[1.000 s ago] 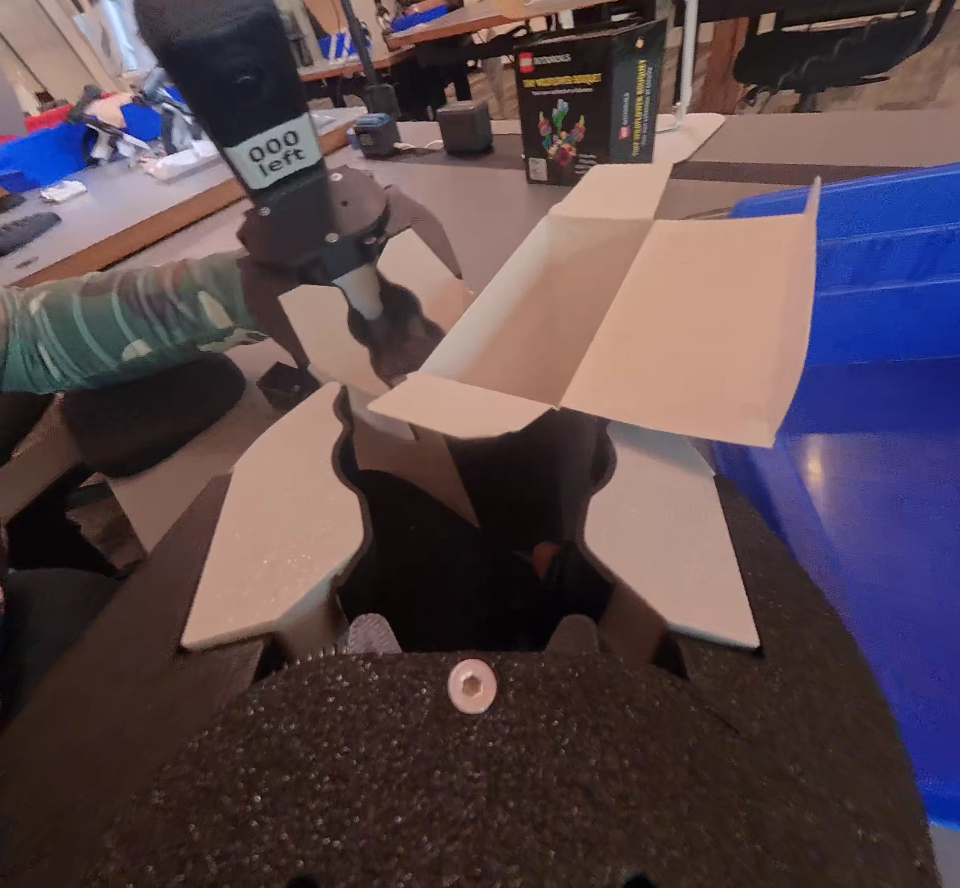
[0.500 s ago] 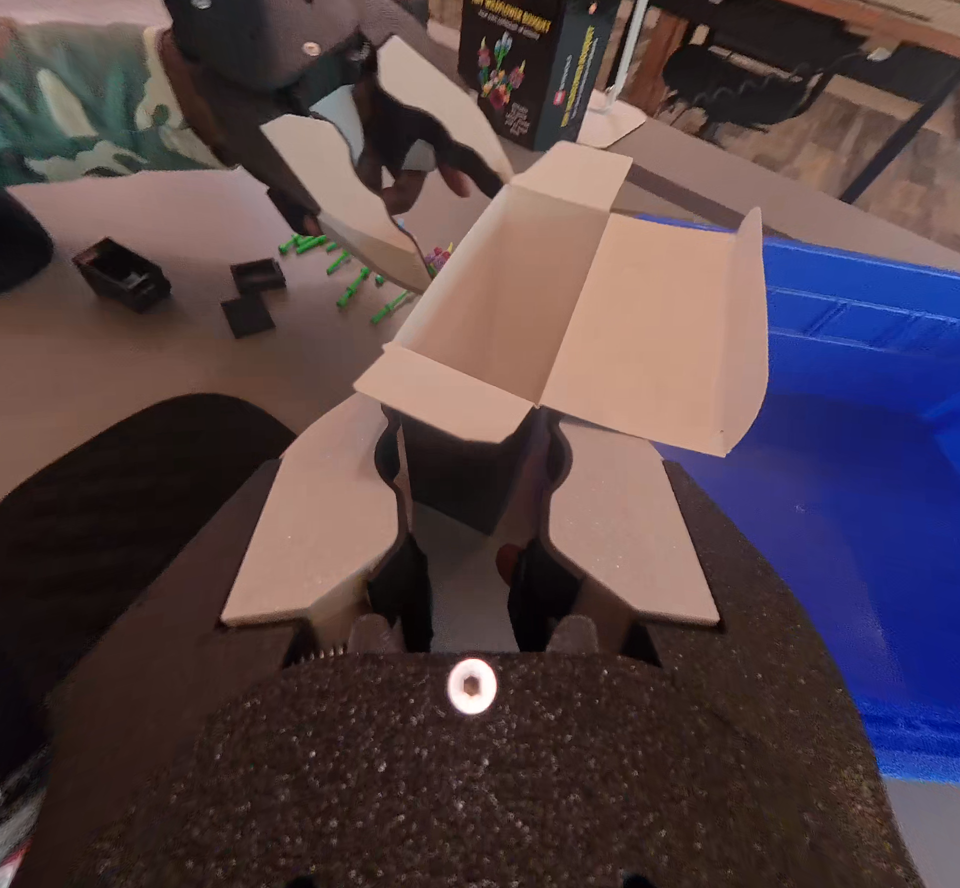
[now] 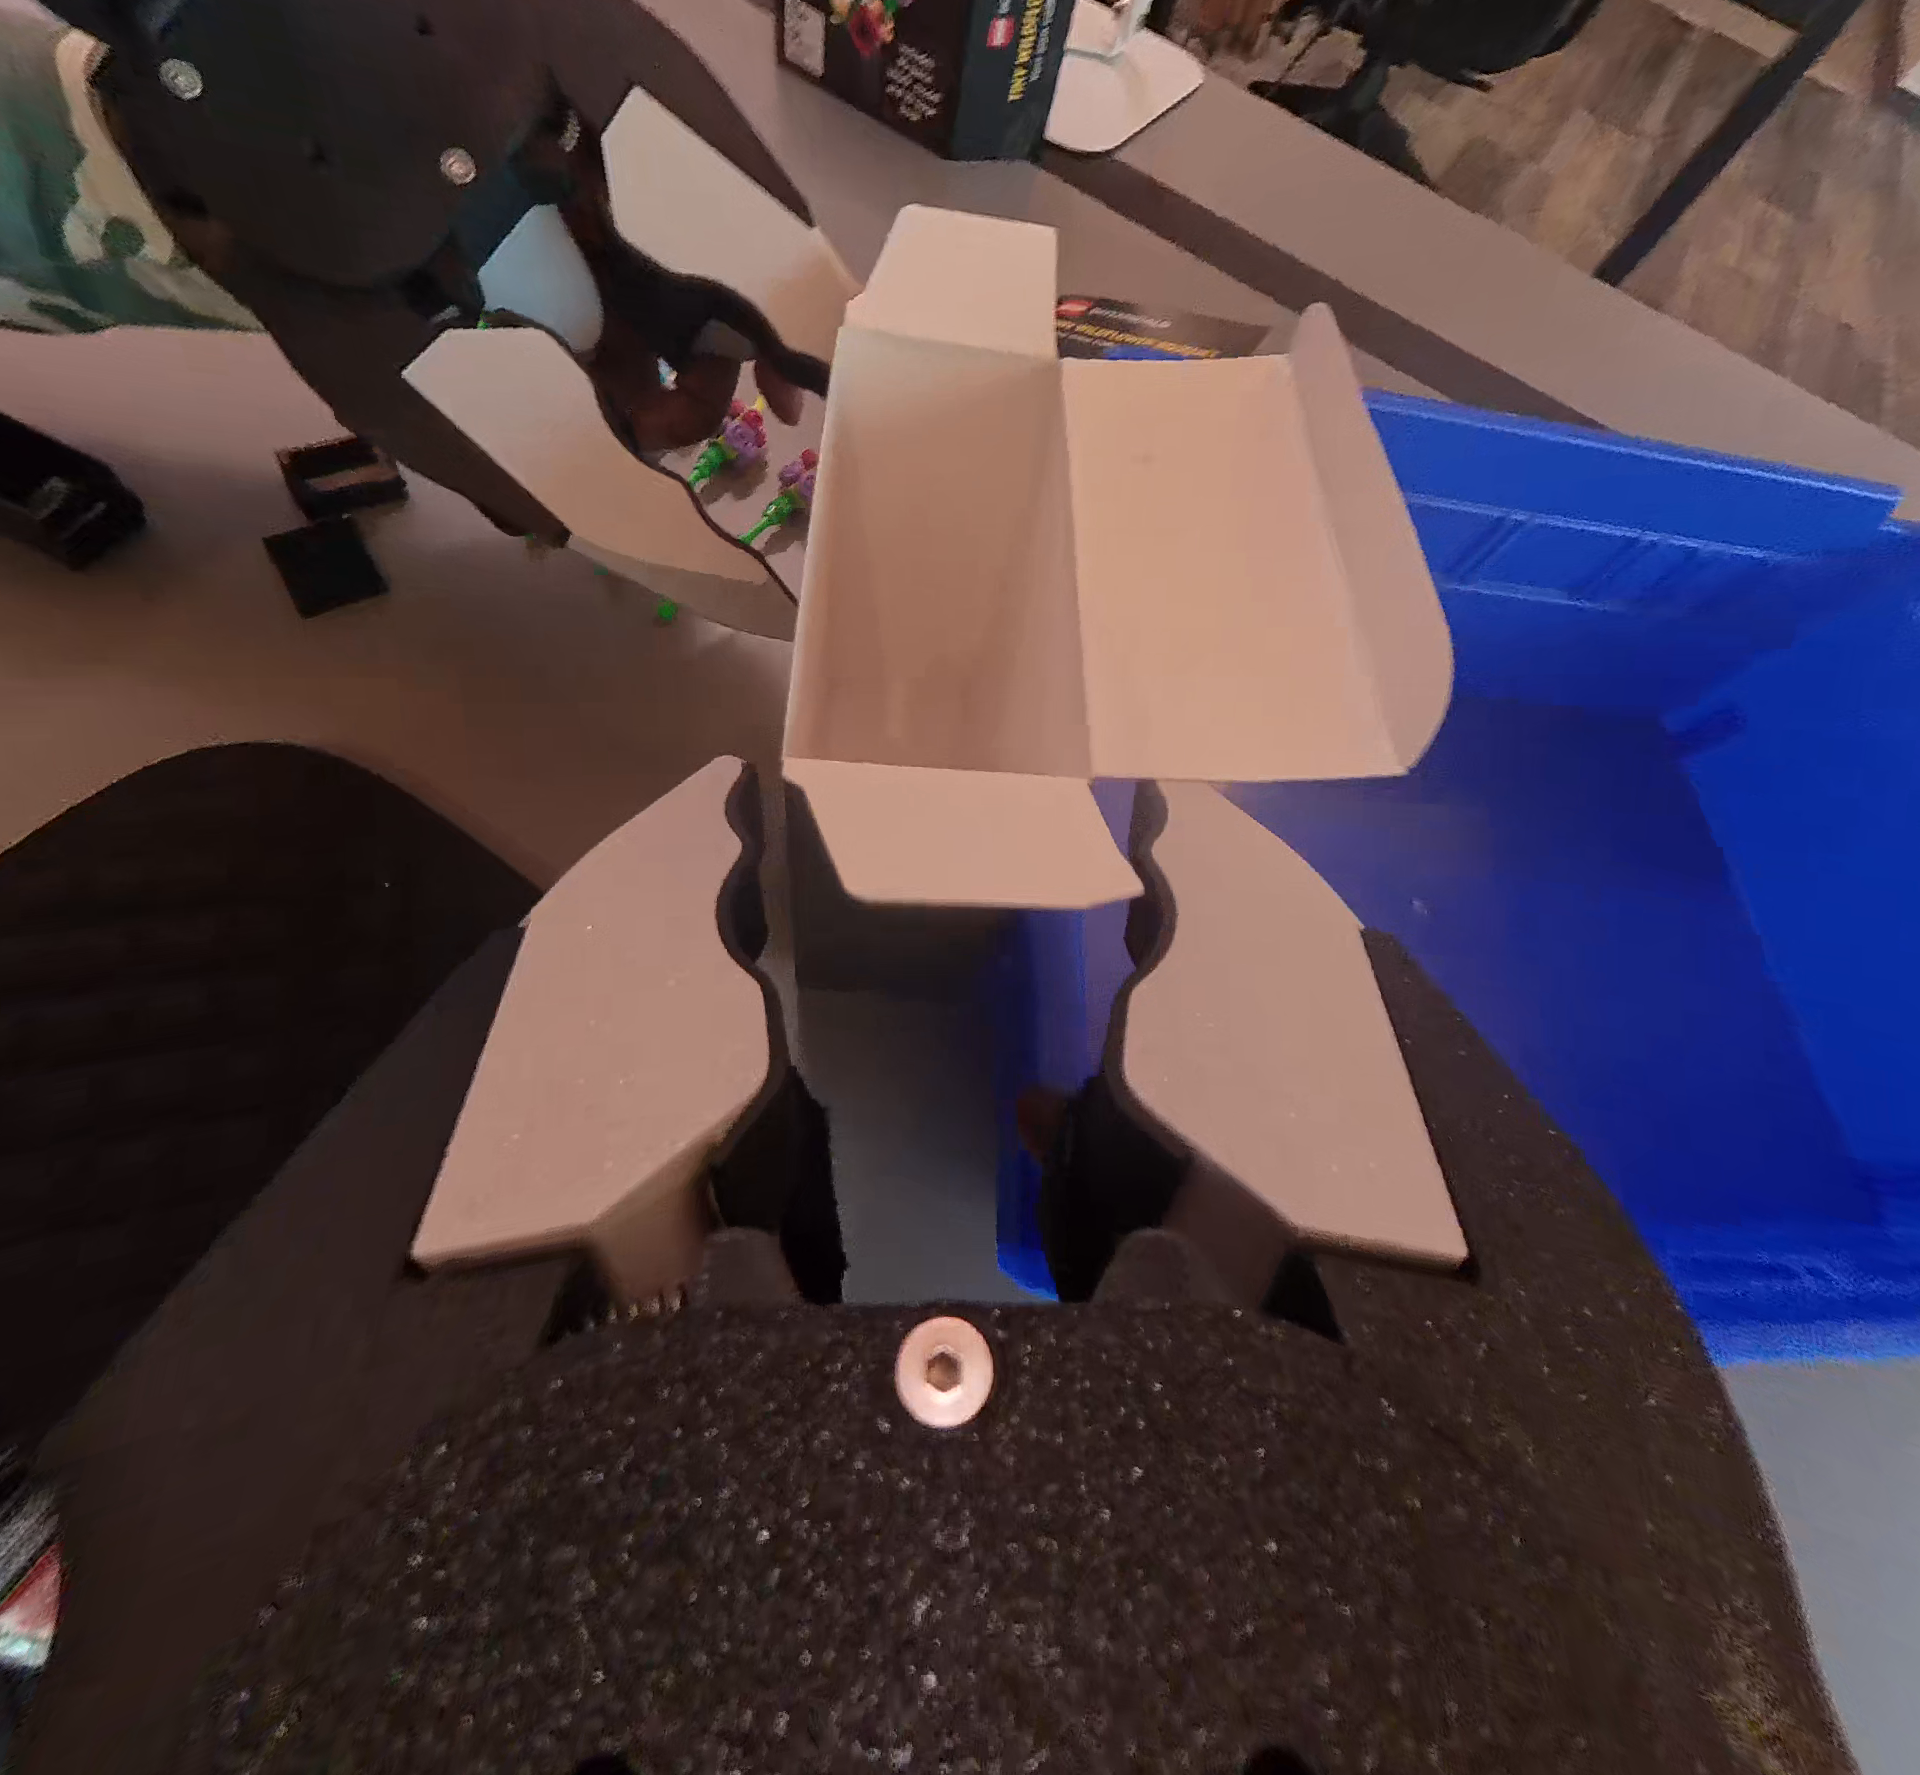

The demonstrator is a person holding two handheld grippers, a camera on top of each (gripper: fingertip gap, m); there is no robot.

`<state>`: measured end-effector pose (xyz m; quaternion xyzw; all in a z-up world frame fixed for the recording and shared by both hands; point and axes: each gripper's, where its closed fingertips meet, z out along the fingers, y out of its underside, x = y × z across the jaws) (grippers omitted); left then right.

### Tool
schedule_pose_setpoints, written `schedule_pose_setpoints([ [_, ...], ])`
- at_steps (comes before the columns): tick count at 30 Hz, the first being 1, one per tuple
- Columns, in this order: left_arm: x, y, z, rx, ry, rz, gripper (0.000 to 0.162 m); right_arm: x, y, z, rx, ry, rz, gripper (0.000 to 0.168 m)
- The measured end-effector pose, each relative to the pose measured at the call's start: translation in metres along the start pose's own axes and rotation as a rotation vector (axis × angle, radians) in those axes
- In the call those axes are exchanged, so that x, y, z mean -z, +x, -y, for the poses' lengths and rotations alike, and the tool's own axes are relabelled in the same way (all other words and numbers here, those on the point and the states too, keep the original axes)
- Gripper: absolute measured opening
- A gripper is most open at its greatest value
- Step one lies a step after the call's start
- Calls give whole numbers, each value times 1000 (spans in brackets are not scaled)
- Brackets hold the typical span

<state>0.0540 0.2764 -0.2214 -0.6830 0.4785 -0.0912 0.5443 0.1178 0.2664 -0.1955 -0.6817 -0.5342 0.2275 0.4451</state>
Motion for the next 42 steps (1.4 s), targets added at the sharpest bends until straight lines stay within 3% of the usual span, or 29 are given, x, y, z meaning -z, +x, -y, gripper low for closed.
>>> schedule_pose_setpoints([
  [10,1,3,1,16,3,-12,44,24,5,-2,-17,44,-78,68],
  [14,10,2,2,16,-6,-19,53,41,8,-3,-11,60,-119,68],
  [19,59,-9,1,64,-19,30,57,78,5,18,25,182,-182,64],
  [23,130,-18,-10,231,-51,204,56,100,-31,62,39,406,-58,46],
  [24,150,-16,-15,270,-61,252,35,103,-47,76,56,475,17,35],
  [25,169,-12,-21,300,-63,297,1,103,-69,88,94,539,122,3],
  [27,199,1,-29,381,-39,354,0,95,-120,104,167,609,383,0],
  [30,220,27,-36,455,12,362,0,51,-178,102,258,495,654,2],
  [32,225,42,-40,437,27,360,4,13,-201,91,360,413,704,15],
  [34,226,57,-45,417,15,336,24,-18,-216,83,395,340,748,40],
  [35,226,63,-49,419,3,324,31,-29,-224,78,399,298,792,36],
  [36,226,67,-53,427,-10,308,35,-35,-231,72,422,261,850,6],
  [37,226,71,-57,437,-19,286,38,-41,-236,69,435,247,887,3],
  [40,225,77,-66,485,-61,196,43,-61,-235,76,399,253,905,6],
  [42,221,85,-72,509,-110,100,46,-71,-236,78,366,255,952,25],
])
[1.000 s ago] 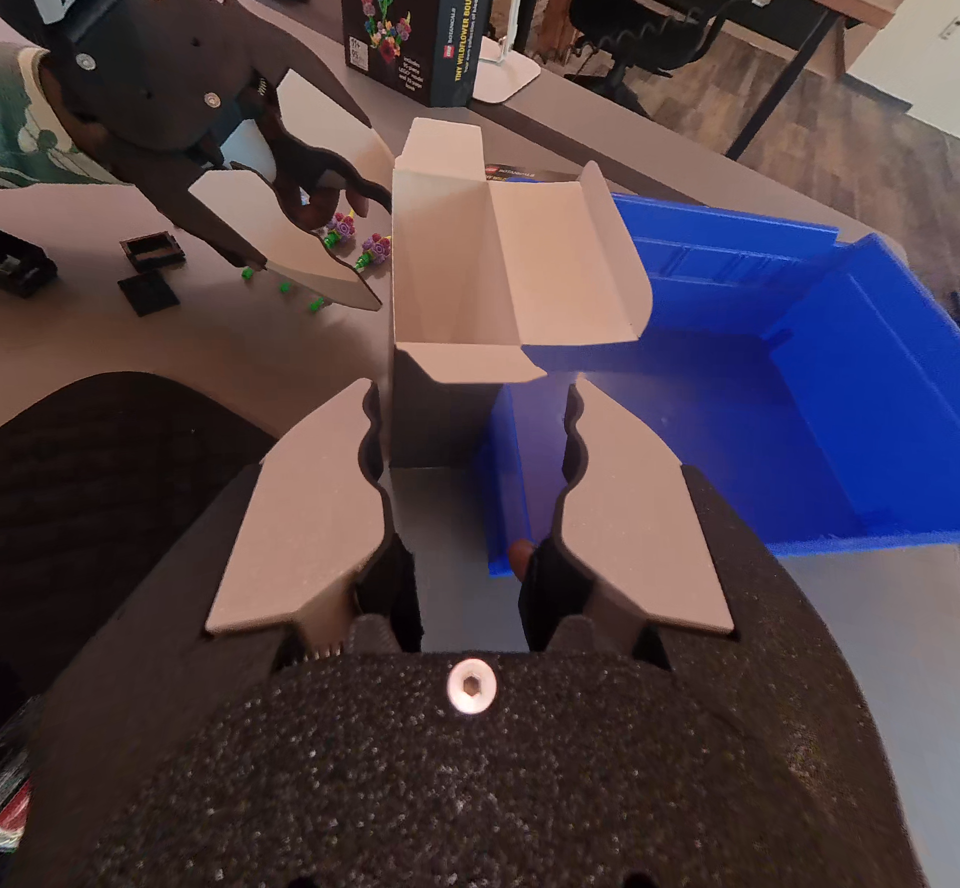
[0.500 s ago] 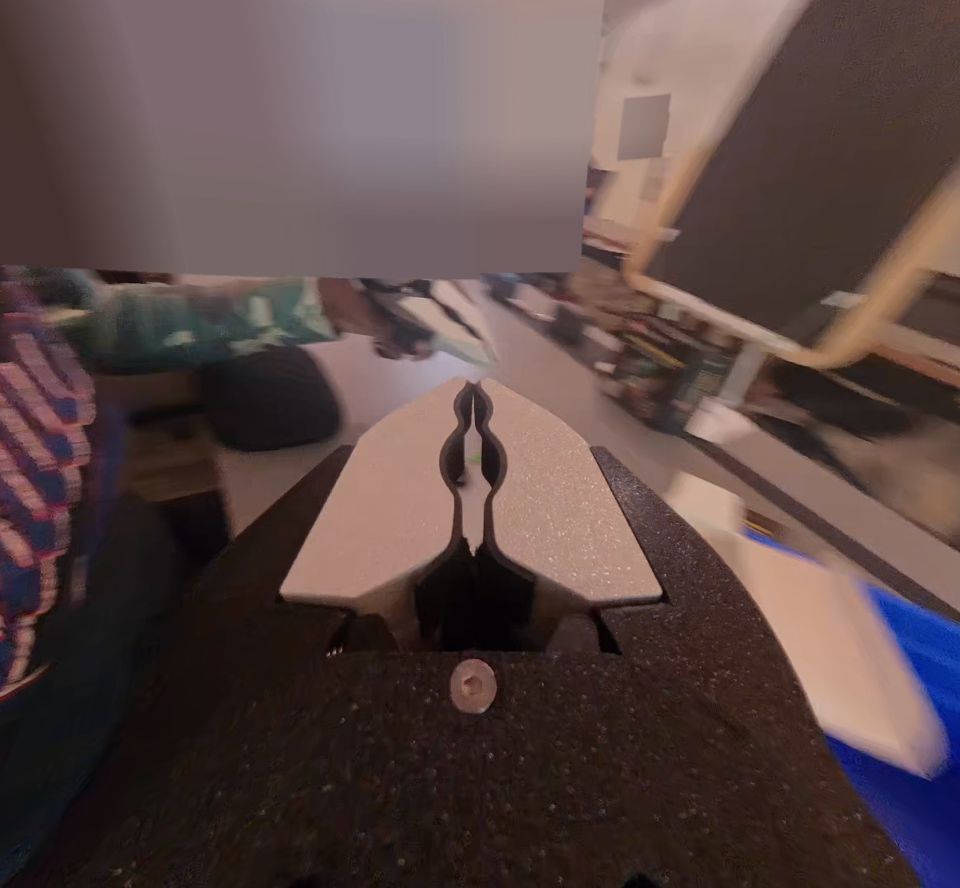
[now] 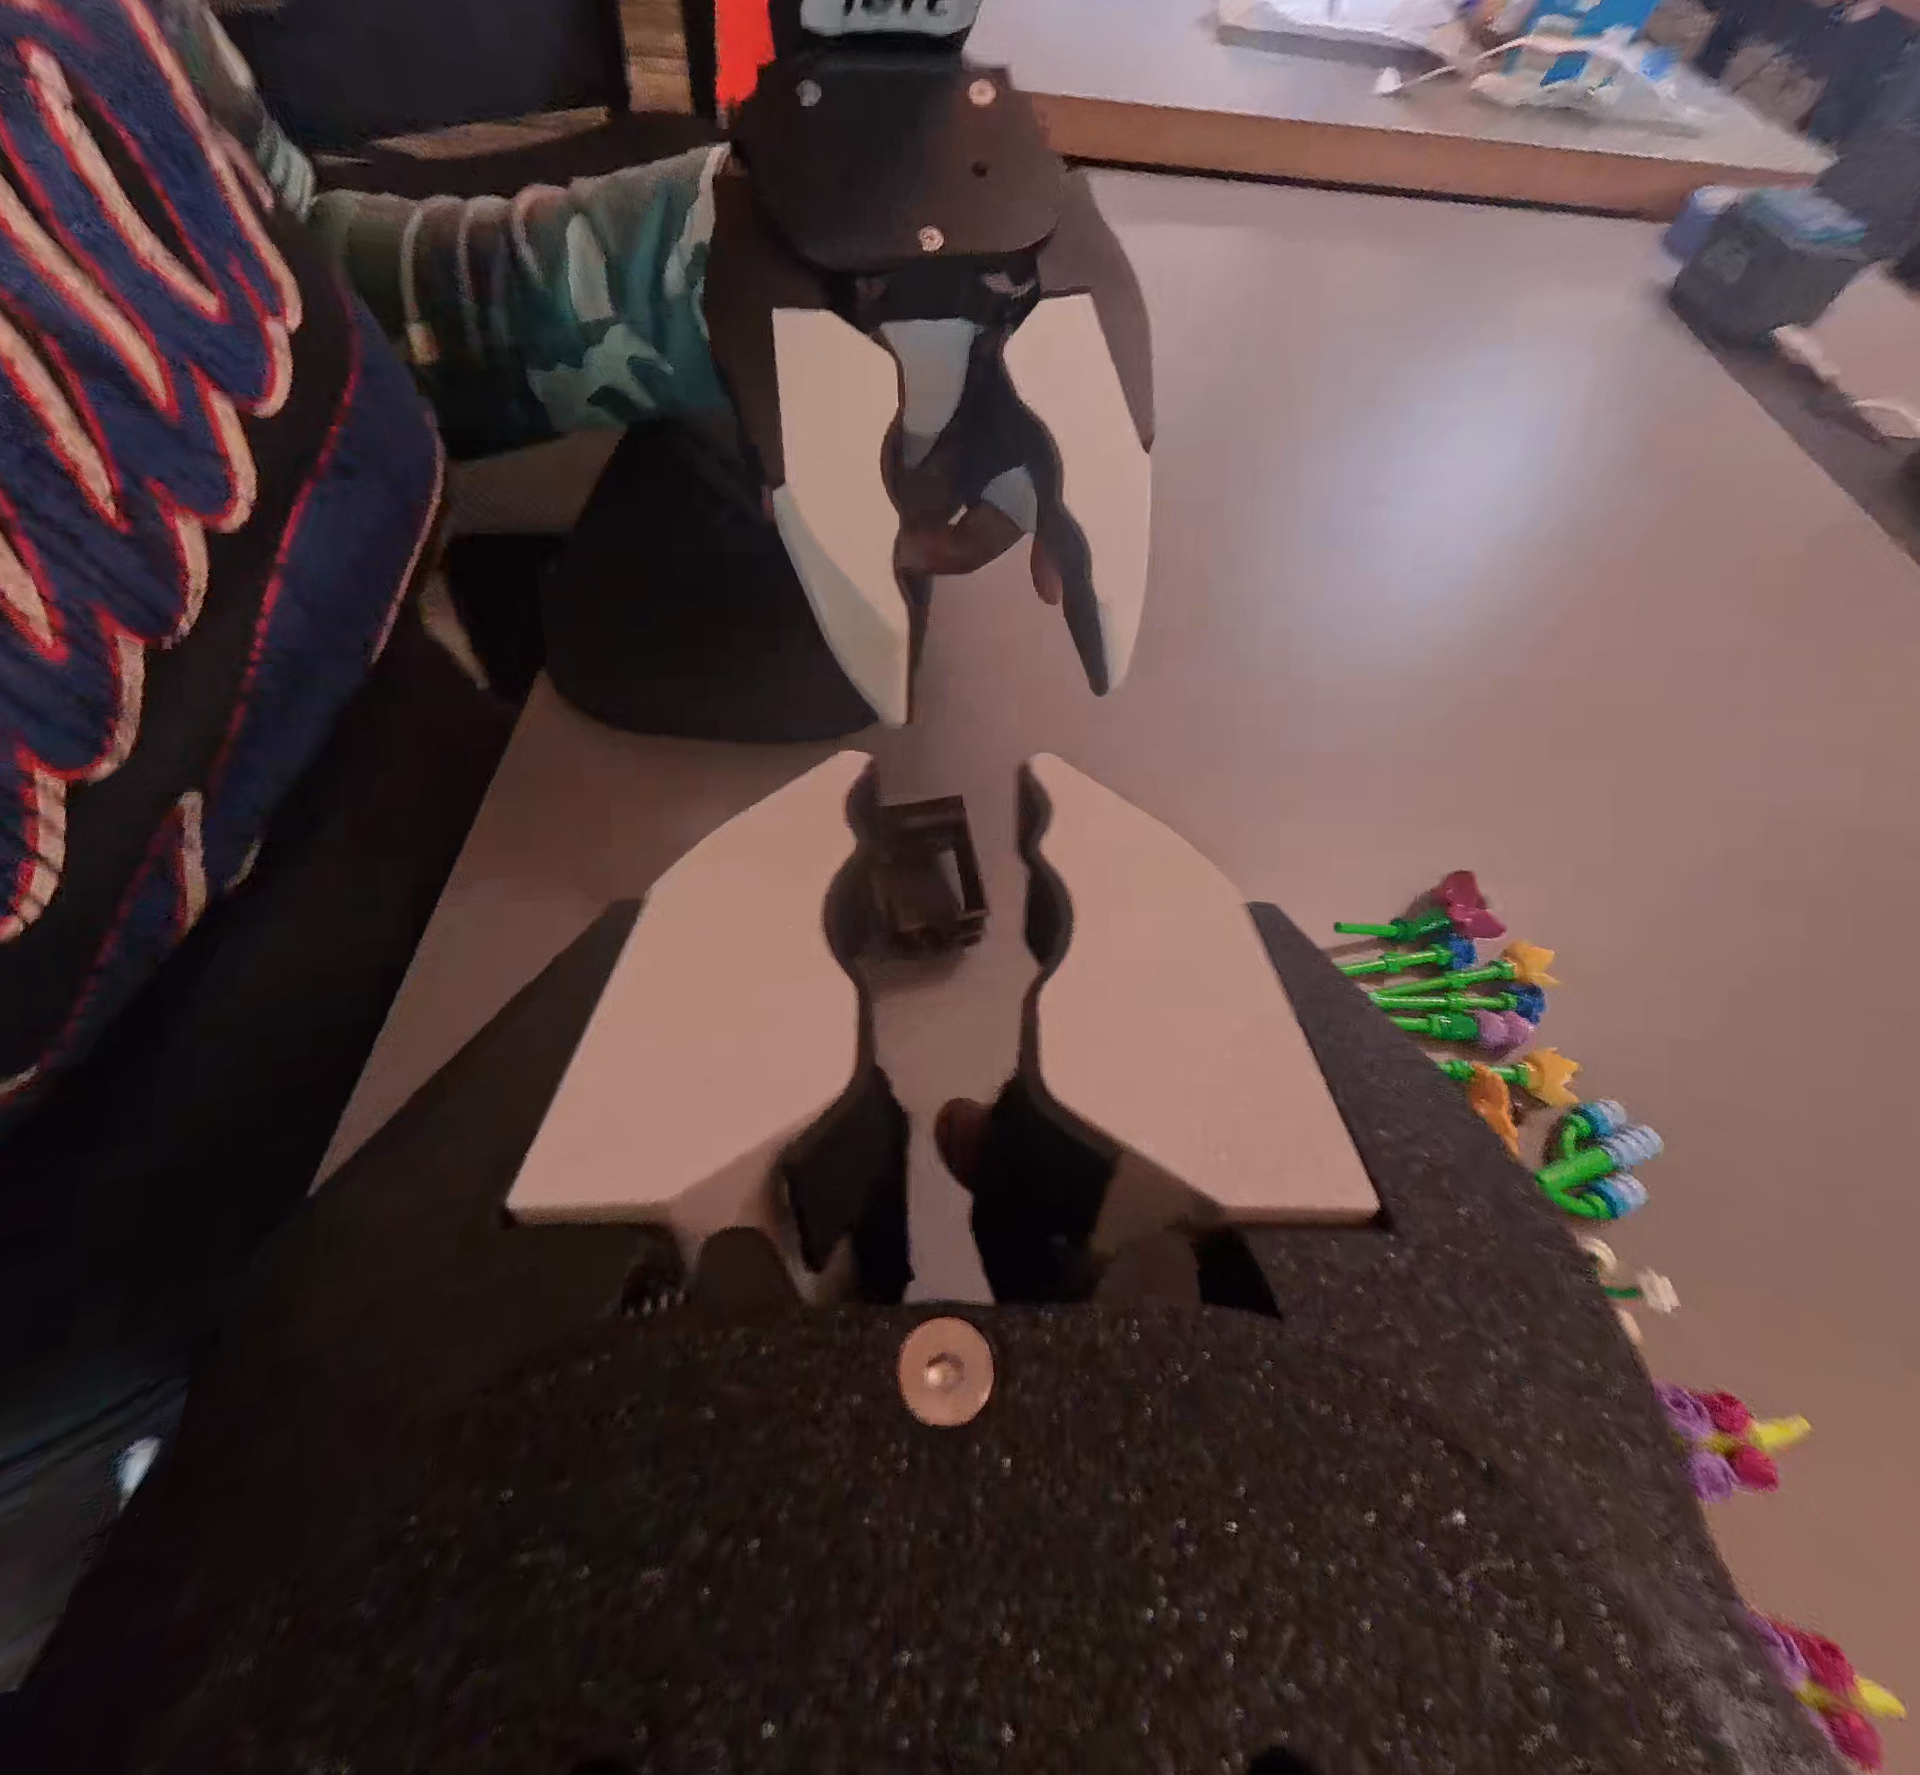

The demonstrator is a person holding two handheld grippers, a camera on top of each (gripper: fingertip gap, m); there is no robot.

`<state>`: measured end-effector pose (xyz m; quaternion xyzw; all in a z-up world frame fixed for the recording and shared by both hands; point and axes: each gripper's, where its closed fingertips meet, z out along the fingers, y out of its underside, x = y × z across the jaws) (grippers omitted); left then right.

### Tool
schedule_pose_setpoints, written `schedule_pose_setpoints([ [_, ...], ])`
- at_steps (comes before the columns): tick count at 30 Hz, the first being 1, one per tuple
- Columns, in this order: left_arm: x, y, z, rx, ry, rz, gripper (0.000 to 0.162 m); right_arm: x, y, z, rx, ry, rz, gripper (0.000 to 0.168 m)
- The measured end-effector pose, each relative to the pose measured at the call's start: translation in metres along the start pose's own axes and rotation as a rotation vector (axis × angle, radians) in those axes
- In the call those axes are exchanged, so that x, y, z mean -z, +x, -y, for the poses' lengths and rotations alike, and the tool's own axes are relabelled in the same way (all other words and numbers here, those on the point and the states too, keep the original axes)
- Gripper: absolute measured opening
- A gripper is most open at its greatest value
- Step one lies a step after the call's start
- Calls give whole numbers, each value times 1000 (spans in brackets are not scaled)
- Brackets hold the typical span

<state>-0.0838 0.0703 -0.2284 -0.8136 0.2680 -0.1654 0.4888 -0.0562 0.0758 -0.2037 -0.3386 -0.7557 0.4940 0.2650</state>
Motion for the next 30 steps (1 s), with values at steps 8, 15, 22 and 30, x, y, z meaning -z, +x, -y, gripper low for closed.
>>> schedule_pose_setpoints([
  [8,-26,-1,-10,-78,-84,69,48,9,46,-63,-209,-226,-196,49],
  [15,-23,-17,-9,-133,-55,279,48,1,56,-70,-256,-209,-319,51],
  [22,-5,-29,6,-13,114,317,44,-16,54,-87,-169,-374,-334,33],
  [30,24,-46,30,390,439,211,29,2,52,-6,358,-80,-607,28],
])
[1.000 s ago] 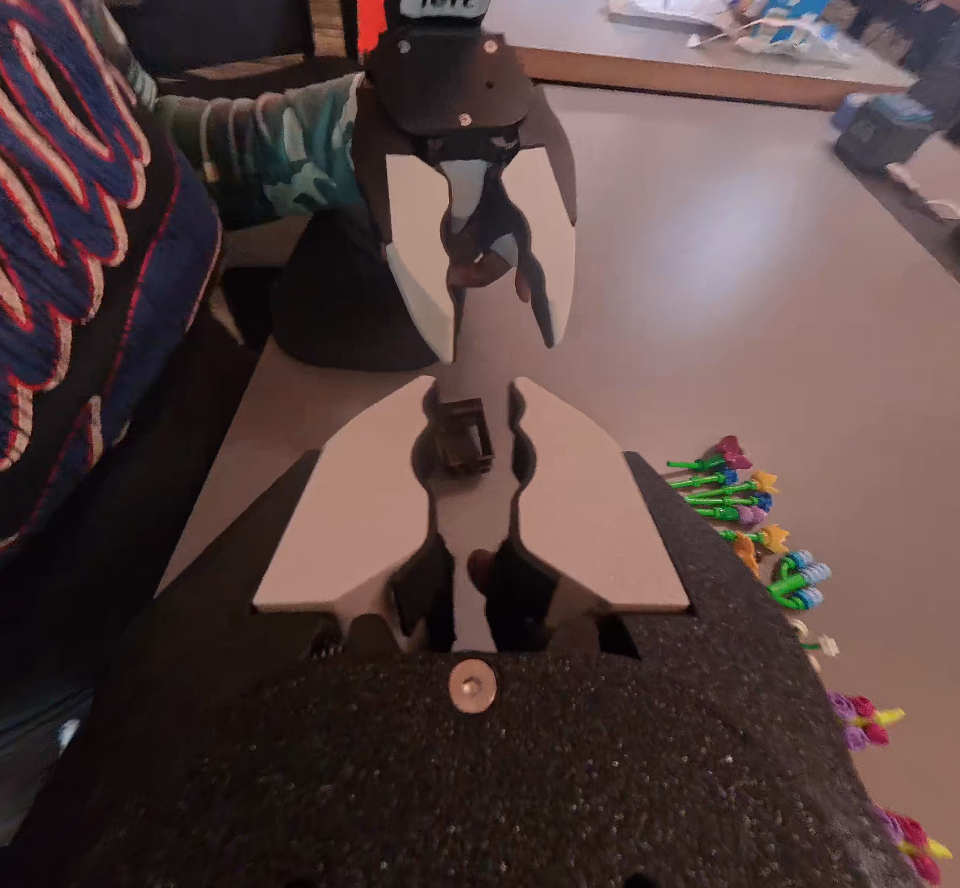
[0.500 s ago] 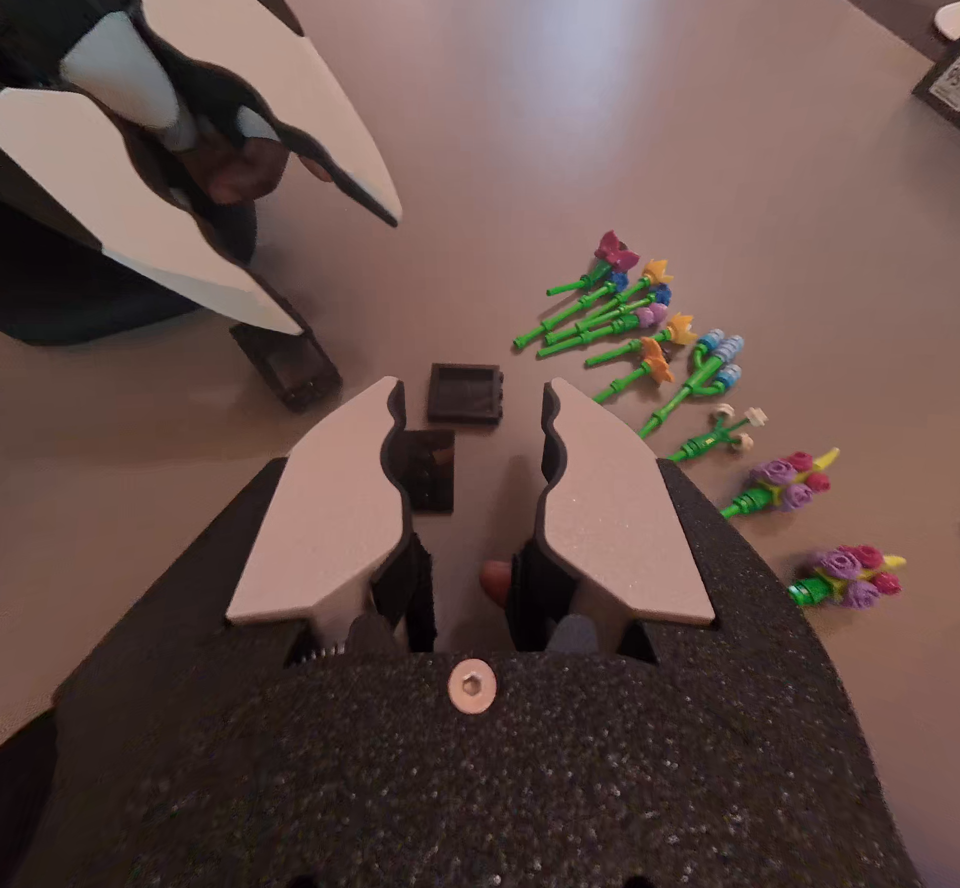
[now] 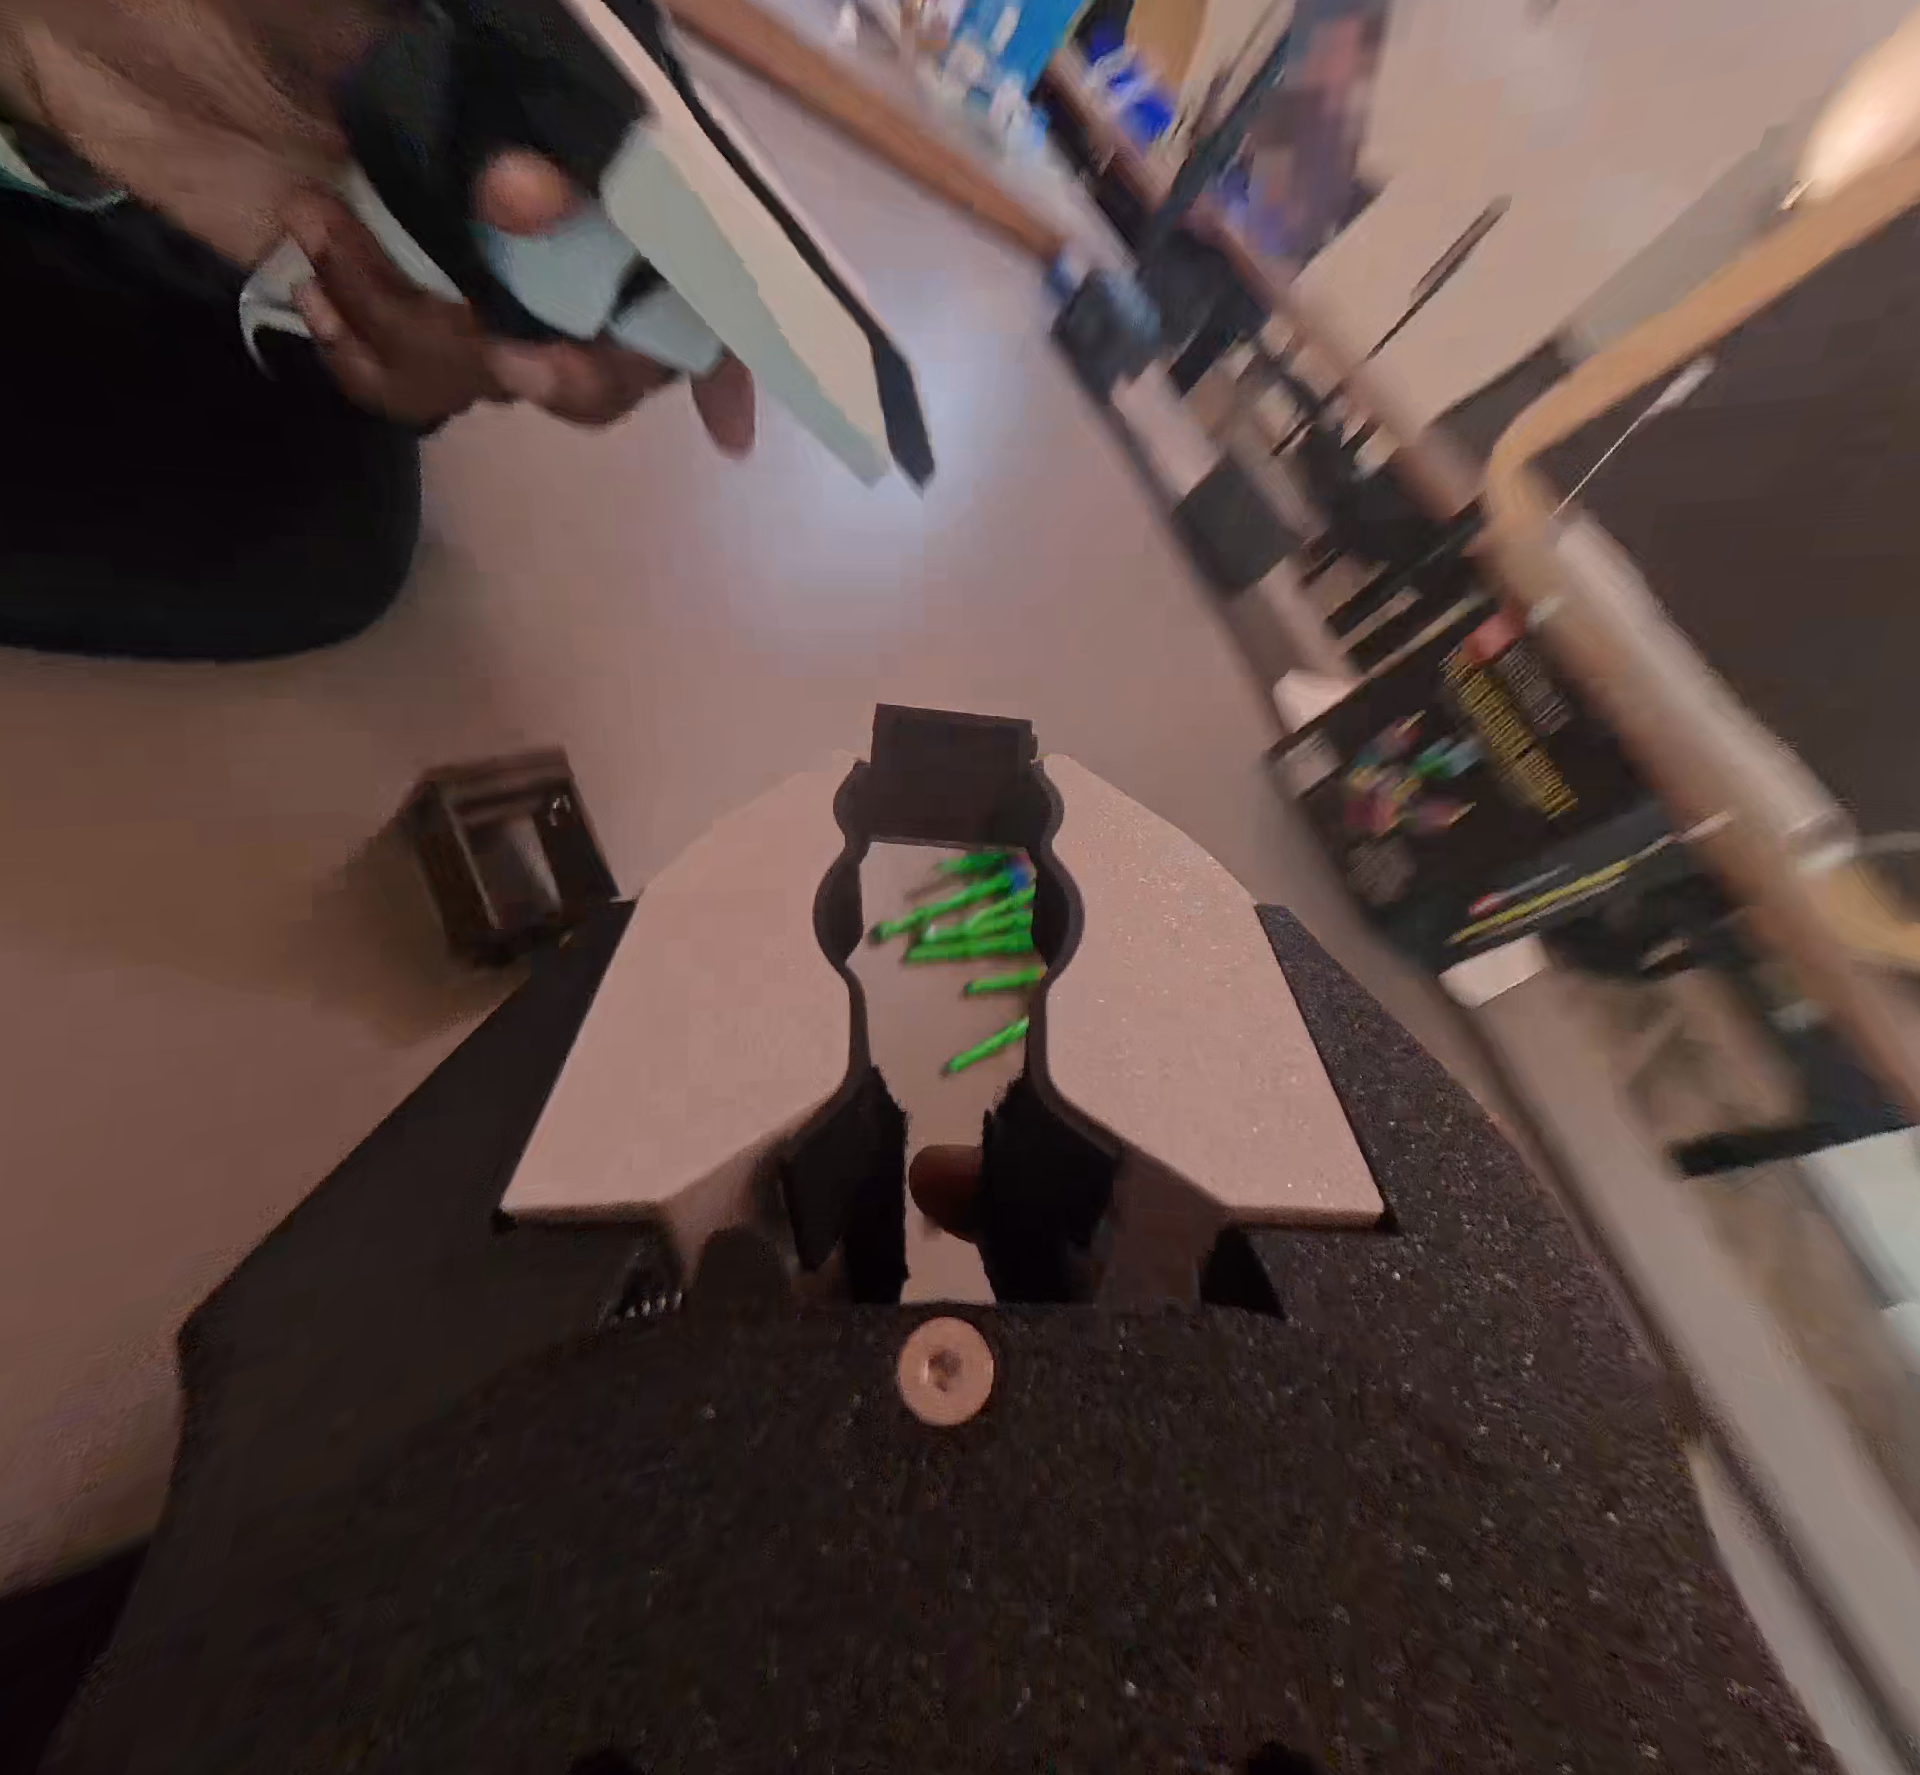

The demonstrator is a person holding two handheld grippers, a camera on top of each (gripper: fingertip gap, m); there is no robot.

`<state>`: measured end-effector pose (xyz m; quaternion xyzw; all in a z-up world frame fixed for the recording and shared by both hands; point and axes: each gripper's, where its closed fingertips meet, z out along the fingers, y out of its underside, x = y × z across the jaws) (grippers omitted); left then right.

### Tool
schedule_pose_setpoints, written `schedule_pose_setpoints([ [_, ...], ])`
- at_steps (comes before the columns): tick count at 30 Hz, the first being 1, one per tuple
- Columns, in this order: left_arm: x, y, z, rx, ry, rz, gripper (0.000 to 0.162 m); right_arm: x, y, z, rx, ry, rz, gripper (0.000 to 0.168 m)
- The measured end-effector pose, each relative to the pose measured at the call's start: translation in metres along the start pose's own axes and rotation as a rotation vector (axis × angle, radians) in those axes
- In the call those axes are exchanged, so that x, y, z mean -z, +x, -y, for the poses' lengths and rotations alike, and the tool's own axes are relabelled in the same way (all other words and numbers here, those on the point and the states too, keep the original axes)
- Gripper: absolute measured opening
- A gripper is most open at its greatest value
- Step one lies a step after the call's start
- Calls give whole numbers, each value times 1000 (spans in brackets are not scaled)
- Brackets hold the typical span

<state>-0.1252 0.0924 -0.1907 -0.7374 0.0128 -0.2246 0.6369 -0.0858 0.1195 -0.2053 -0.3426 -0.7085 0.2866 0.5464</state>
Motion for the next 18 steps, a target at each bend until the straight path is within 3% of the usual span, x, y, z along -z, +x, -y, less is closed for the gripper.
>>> schedule_pose_setpoints([
  [4,-2,26,-5,187,-13,-201,31,1,-13,25,283,51,-103,29],
  [8,-5,24,-11,99,-35,-115,27,2,-21,33,388,79,-126,28],
  [18,-9,25,-16,60,-69,-98,28,7,-25,34,468,64,-162,28],
])
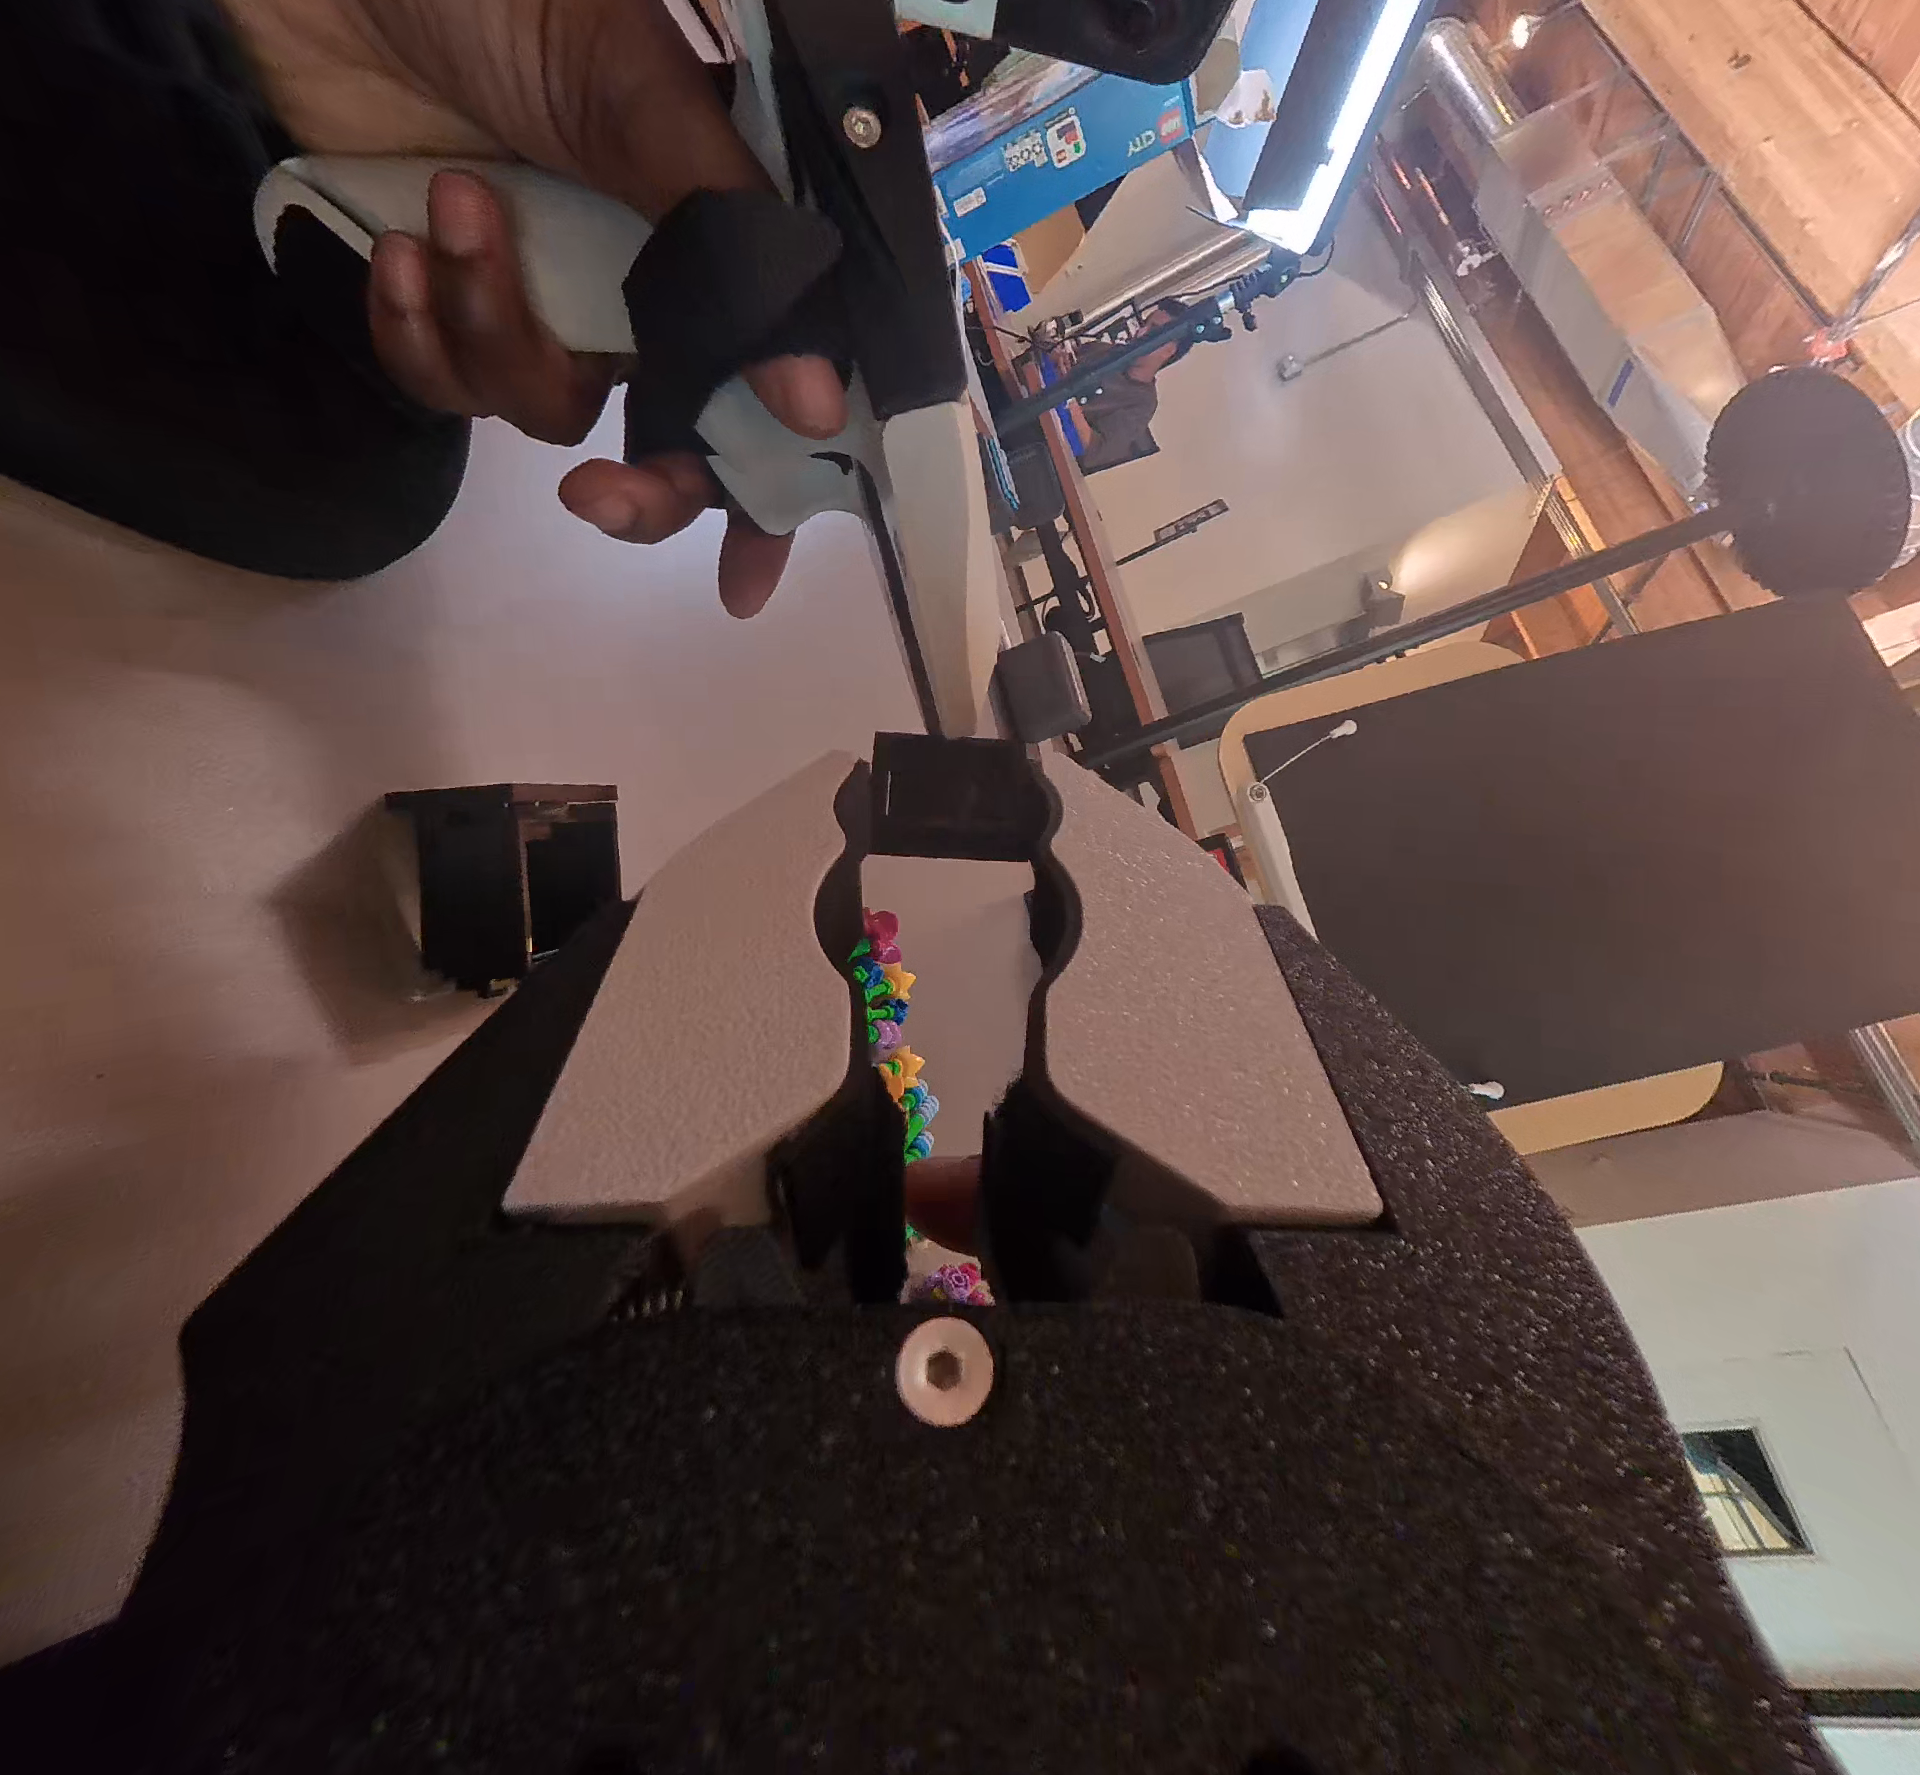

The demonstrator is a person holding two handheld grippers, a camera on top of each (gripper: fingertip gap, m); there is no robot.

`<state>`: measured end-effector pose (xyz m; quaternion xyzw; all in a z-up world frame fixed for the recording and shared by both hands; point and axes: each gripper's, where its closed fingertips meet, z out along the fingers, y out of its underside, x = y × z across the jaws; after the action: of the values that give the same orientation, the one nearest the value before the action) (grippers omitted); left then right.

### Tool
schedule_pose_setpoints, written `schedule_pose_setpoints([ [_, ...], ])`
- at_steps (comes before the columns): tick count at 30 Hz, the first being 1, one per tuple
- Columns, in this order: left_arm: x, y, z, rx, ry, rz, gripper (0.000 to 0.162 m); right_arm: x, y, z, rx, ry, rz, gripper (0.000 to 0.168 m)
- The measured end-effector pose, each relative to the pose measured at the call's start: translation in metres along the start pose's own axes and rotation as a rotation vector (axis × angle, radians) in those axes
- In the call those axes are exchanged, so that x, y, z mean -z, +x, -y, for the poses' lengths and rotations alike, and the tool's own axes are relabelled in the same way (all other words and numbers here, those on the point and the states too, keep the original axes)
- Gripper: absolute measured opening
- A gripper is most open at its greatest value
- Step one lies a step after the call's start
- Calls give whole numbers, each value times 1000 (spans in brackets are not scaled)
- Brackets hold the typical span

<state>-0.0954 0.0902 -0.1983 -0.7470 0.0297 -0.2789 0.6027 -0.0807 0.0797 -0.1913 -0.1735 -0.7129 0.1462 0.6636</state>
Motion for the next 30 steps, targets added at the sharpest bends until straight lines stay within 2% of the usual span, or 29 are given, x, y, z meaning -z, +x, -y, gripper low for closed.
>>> schedule_pose_setpoints([
  [1,0,1,1,-7,7,-4,31,0,1,0,2,-2,-2,28],
  [2,1,3,2,-13,16,-19,46,0,2,-2,-1,-11,-7,28],
  [3,2,5,2,-19,19,-31,53,0,3,-4,-1,-21,-16,6],
  [5,1,7,2,-36,17,-34,52,1,5,-1,-6,6,-21,5],
  [8,-4,7,-6,-67,-39,-15,37,0,-2,2,-18,16,19,5],
  [12,-8,4,-15,-80,-101,14,5,-5,-12,-12,-46,-37,93,5],
  [13,-7,6,-13,-85,-89,7,0,-4,-13,-11,-78,-23,109,4],
  [16,0,5,-1,-47,1,-13,0,-3,-8,-14,-163,-17,107,5],
  [20,19,-10,28,58,224,10,0,0,7,-28,-373,-22,87,8],
  [25,48,-30,54,-16,431,164,0,2,18,-44,-719,-6,119,22],
  [28,56,-34,60,15,489,175,3,0,14,-50,-905,-4,177,33],
  [30,53,-39,56,53,460,186,5,-2,6,-56,-1014,-36,242,39],
])
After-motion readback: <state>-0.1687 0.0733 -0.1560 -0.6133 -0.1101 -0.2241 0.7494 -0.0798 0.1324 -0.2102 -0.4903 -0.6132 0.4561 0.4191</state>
